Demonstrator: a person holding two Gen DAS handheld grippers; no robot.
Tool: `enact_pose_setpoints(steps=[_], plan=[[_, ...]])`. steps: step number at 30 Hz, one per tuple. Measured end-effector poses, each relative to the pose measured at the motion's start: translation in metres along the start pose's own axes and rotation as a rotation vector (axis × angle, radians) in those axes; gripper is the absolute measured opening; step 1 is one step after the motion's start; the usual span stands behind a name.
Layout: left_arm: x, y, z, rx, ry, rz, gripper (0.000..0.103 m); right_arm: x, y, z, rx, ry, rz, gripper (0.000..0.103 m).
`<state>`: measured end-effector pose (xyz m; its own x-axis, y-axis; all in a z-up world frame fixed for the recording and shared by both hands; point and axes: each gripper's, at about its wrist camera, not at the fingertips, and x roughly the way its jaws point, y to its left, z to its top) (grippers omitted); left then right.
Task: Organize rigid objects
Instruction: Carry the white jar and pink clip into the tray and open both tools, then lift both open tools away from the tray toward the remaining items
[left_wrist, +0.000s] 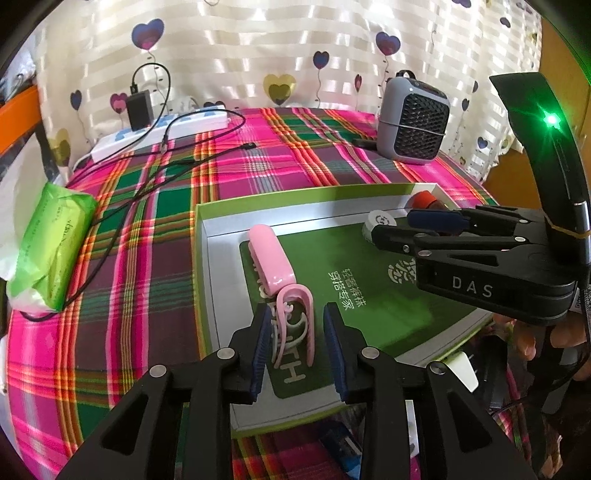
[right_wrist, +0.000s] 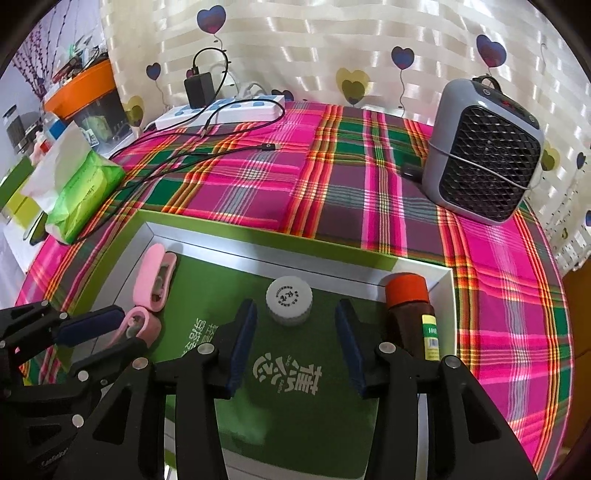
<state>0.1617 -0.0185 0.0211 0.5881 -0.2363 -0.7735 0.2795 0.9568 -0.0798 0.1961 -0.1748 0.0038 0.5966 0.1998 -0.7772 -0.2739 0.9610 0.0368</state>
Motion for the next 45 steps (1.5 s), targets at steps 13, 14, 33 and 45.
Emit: enact_pose_setpoints(steps=[13,14,33,45], plan=[[-0.033,-0.011,-0.010,0.011,-0.045,0.022,0.028,-0.031,0.010,-0.012,-0.006,-0.044,-0.001,0.045],[-0.036,-0.011,-0.012,0.012,-0.048,0.023,0.028,-0.033,0.011,-0.014,-0.006,-0.047,-0.001,0.045],[-0.068,-0.016,-0.035,-0.011,-0.089,0.029,0.029,-0.070,0.019,-0.042,0.018,-0.092,0.004,0.045],[-0.079,-0.008,-0.064,-0.078,-0.104,-0.007,0.028,-0.093,0.007,-0.080,0.069,-0.140,-0.040,0.045]])
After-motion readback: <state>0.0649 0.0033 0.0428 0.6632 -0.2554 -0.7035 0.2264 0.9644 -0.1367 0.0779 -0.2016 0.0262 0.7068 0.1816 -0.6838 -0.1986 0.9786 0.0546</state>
